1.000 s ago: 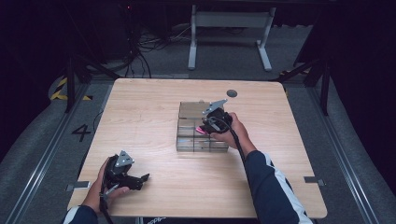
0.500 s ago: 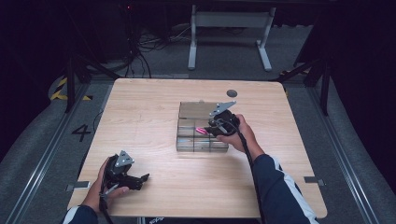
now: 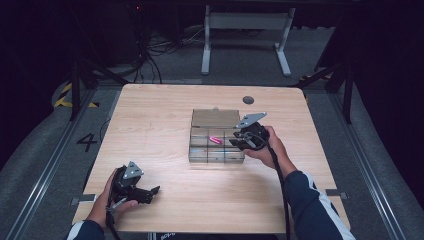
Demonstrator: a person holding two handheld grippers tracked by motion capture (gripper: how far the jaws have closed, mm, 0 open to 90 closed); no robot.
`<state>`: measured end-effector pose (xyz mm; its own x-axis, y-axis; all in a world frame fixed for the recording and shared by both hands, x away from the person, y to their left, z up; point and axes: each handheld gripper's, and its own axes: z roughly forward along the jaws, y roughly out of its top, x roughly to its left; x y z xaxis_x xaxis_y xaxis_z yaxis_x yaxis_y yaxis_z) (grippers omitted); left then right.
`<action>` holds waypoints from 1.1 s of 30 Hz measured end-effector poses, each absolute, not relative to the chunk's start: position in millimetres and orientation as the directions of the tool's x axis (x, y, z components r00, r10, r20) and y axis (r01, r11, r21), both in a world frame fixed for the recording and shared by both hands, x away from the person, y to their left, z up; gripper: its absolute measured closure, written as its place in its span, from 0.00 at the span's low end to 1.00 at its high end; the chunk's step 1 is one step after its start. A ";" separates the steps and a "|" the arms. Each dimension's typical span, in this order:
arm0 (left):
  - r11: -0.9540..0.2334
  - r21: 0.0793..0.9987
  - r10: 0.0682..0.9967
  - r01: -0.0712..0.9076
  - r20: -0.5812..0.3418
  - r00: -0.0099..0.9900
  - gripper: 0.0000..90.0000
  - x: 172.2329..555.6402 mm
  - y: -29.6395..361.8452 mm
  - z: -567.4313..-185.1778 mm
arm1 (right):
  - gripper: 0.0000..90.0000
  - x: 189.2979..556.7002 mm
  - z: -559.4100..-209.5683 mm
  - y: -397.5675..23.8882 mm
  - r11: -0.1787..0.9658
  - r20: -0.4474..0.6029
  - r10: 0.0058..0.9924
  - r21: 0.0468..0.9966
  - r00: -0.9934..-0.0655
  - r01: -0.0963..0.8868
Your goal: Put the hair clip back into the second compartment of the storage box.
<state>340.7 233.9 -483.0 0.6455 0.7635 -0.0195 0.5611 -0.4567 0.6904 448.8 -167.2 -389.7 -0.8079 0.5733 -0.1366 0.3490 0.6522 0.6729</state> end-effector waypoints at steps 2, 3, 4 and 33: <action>-0.454 0.692 0.764 0.561 -0.022 0.645 0.01 340.7 233.8 -483.2 | 0.72 445.3 -388.0 -170.1 0.659 -0.145 0.570 0.670 -0.809 0.343; -0.454 0.692 0.764 0.562 -0.022 0.645 0.01 340.6 233.8 -483.2 | 0.72 443.3 -386.8 -171.9 0.657 -0.148 0.571 0.671 -0.808 0.342; -0.454 0.692 0.764 0.562 -0.022 0.645 0.01 340.7 233.8 -483.2 | 0.71 441.3 -385.3 -173.6 0.656 -0.149 0.573 0.674 -0.806 0.341; -0.452 0.690 0.768 0.566 -0.022 0.641 0.01 340.4 233.3 -483.0 | 0.40 365.9 -401.8 -215.0 0.690 -0.227 0.556 0.662 -0.799 0.292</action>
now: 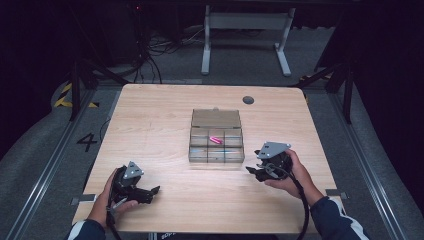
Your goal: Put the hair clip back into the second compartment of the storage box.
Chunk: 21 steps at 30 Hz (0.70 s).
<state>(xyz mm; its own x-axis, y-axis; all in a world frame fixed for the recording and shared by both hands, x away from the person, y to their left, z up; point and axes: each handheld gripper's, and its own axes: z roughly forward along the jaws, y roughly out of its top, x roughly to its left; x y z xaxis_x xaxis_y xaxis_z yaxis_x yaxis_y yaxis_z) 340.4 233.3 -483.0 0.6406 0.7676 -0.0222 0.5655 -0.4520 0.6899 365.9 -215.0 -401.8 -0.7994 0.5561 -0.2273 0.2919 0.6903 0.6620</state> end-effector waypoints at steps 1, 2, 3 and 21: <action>-0.452 0.690 0.768 0.565 -0.022 0.640 0.01 340.4 233.3 -483.0 | 0.39 363.6 -402.4 -218.1 0.692 -0.238 0.560 0.660 -0.794 0.291; -0.452 0.690 0.768 0.566 -0.022 0.640 0.01 340.4 233.3 -483.0 | 0.39 361.1 -402.7 -221.4 0.690 -0.238 0.563 0.663 -0.792 0.291; -0.452 0.690 0.768 0.566 -0.022 0.640 0.01 340.4 233.3 -483.0 | 0.38 358.9 -403.2 -224.9 0.684 -0.229 0.565 0.668 -0.792 0.295; -0.451 0.690 0.768 0.566 -0.023 0.640 0.01 340.4 233.3 -483.0 | 0.33 327.4 -421.7 -291.5 0.627 -0.161 0.635 0.679 -0.756 0.383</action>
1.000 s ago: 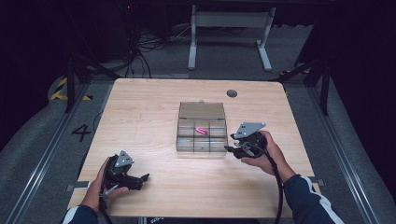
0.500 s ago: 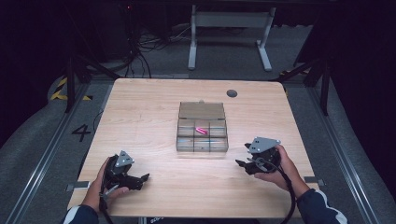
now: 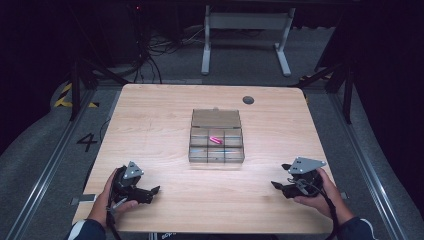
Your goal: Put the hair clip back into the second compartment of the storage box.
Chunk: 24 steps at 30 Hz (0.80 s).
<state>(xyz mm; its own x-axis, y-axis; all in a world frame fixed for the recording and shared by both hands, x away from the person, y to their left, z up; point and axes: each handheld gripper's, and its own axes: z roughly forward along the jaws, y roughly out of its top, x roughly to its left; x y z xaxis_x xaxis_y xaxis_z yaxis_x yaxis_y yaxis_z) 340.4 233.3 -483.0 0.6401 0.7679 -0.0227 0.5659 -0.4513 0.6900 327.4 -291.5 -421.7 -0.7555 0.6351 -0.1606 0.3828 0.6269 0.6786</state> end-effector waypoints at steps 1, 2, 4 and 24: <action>-0.451 0.690 0.768 0.566 -0.023 0.640 0.01 340.4 233.3 -483.0 | 0.33 327.4 -421.7 -291.5 0.627 -0.161 0.635 0.679 -0.756 0.383; -0.451 0.690 0.768 0.566 -0.023 0.640 0.01 340.4 233.3 -483.0 | 0.33 326.2 -423.5 -294.9 0.625 -0.162 0.643 0.677 -0.749 0.390; -0.451 0.690 0.768 0.566 -0.023 0.640 0.01 340.4 233.3 -483.0 | 0.33 323.7 -427.3 -302.2 0.622 -0.165 0.651 0.675 -0.741 0.396; -0.449 0.690 0.771 0.568 -0.022 0.637 0.01 340.0 233.2 -483.0 | 0.28 289.6 -465.5 -364.9 0.466 -0.070 0.779 0.728 -0.623 0.502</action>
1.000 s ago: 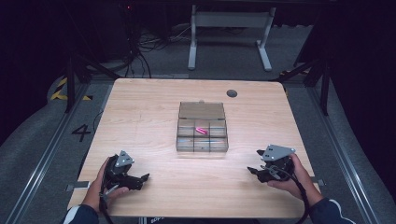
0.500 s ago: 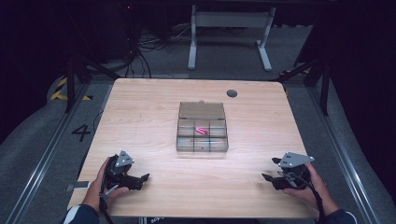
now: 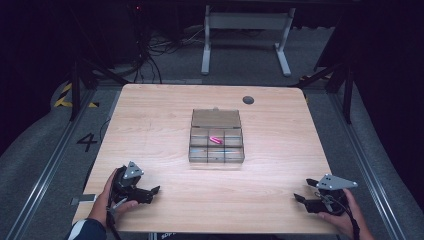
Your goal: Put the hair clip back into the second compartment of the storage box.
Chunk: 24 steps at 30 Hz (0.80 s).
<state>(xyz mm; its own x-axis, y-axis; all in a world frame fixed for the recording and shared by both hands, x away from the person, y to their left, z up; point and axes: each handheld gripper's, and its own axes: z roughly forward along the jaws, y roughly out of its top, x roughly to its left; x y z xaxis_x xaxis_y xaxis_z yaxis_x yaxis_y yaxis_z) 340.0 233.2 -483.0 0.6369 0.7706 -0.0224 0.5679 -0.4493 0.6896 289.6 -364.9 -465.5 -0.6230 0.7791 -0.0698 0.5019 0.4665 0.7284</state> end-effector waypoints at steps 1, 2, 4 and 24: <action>-0.449 0.690 0.771 0.568 -0.022 0.637 0.01 340.0 233.2 -483.0 | 0.27 289.0 -467.2 -366.9 0.448 -0.055 0.785 0.739 -0.616 0.504; -0.449 0.690 0.771 0.568 -0.022 0.637 0.01 340.0 233.2 -483.0 | 0.27 289.0 -467.2 -366.9 0.448 -0.055 0.785 0.739 -0.616 0.504; -0.449 0.690 0.771 0.568 -0.022 0.637 0.01 340.0 233.2 -483.0 | 0.27 288.2 -468.9 -371.6 0.409 -0.027 0.805 0.749 -0.592 0.522; -0.441 0.690 0.776 0.574 -0.028 0.630 0.01 341.4 231.4 -483.2 | 0.22 292.0 -469.3 -369.8 0.391 -0.028 0.829 0.743 -0.559 0.542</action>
<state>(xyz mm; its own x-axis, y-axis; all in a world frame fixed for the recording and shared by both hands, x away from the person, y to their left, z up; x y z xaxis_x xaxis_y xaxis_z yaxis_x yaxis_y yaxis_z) 341.4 231.4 -483.2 0.6298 0.7763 -0.0279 0.5741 -0.4409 0.6900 292.0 -369.8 -469.3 -0.5591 0.8286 -0.0284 0.5424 0.3914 0.7434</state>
